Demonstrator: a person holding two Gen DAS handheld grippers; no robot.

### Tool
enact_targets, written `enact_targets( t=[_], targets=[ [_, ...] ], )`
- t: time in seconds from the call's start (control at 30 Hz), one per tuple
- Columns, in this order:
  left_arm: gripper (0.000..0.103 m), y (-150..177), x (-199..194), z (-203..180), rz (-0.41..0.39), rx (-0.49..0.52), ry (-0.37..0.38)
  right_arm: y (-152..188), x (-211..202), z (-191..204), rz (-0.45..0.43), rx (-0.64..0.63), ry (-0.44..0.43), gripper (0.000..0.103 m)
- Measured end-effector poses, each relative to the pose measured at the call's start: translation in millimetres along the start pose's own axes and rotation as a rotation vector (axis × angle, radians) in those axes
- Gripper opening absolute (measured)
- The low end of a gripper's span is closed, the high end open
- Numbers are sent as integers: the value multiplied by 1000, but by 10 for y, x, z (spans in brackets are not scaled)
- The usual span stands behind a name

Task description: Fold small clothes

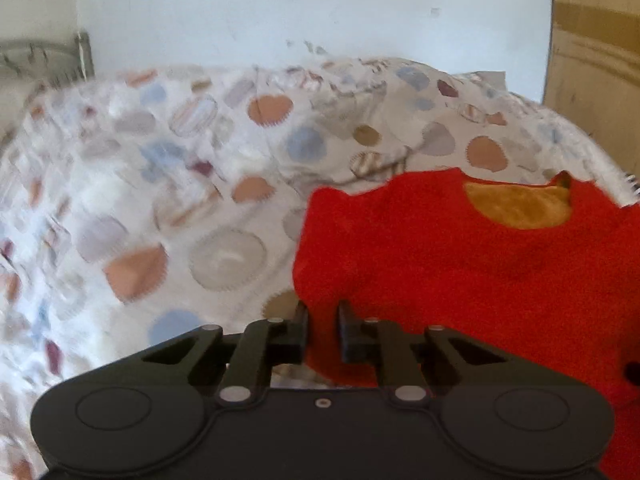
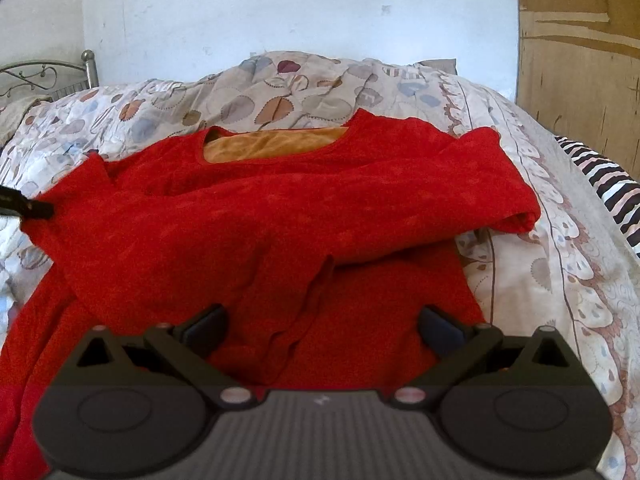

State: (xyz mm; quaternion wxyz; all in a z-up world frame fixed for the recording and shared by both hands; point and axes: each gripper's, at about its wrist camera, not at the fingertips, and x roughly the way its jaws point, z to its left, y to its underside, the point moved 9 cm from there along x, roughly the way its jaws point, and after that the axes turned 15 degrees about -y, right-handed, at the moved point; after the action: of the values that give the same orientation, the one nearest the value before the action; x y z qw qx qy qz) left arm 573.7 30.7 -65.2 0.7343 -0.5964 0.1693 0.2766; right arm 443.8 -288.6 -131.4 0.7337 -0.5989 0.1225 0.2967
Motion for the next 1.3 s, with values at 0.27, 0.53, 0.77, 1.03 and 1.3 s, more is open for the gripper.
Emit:
enact_targets(
  t=[0.27, 0.53, 0.77, 1.03, 1.3],
  targets=[
    [8, 151, 250, 107, 85, -93, -18, 7, -4, 7, 2, -12, 2, 103],
    [57, 146, -127, 224, 32, -47, -92, -64, -202, -23, -40, 50, -63, 103],
    [102, 284, -827, 376, -88, -109, -101, 18, -923, -59, -79, -42, -69, 103],
    [102, 803, -1520, 223, -127, -77, -57, 480, -1798, -7, -62, -180, -66, 103],
    [102, 1430, -1931, -46, -97, -7, 13, 942, -2345, 258, 0, -365, -117, 103]
  ],
)
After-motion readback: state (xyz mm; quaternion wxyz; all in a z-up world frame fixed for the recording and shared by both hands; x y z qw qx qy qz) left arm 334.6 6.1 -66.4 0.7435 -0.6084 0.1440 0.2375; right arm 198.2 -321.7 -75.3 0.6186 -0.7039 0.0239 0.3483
